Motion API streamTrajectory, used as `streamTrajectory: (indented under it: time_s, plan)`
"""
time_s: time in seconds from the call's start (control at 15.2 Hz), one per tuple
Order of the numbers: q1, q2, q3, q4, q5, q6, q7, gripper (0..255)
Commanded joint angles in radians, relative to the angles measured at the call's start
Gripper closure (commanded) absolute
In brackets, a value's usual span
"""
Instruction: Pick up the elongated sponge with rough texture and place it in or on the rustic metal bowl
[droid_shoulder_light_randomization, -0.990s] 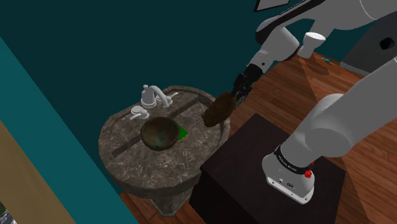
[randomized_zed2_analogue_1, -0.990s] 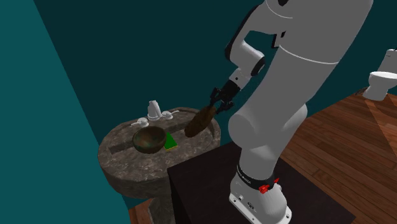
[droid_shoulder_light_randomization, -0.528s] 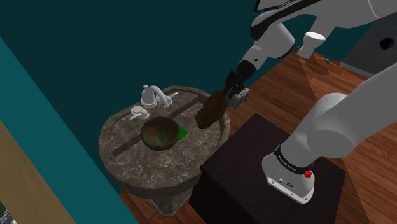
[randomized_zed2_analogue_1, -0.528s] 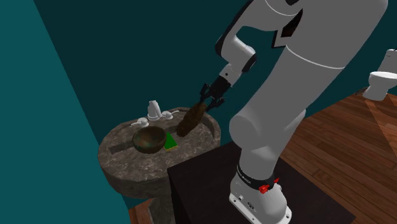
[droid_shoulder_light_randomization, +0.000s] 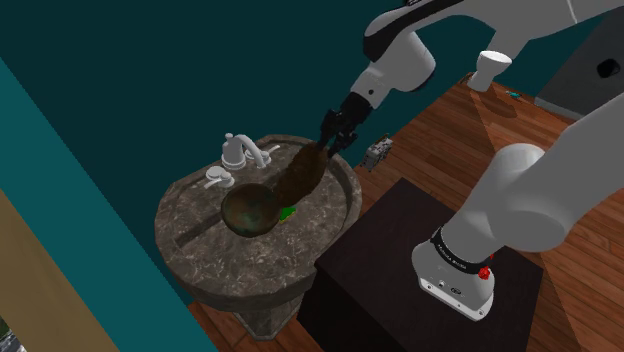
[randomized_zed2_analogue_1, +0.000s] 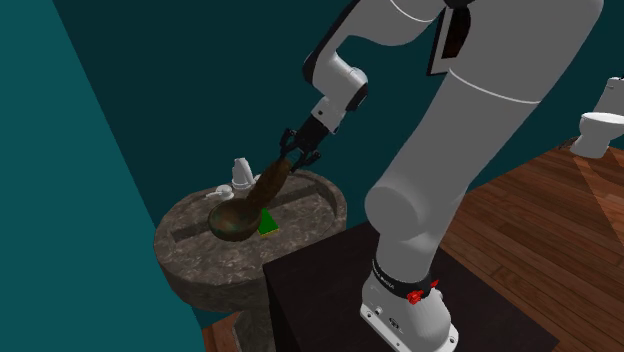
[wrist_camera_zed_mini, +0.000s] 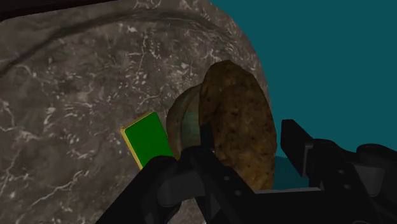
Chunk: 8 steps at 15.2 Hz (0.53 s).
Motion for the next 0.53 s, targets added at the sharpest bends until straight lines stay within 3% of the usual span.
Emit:
streamTrajectory:
  time_s: [0.0, 0.46]
  plan:
    - [0.035, 0.016, 0.034, 0.021, 0.044, 0.025, 0.031, 255]
    - [0.143, 0.11, 0.137, 0.139, 0.167, 0.103, 0.129, 255]
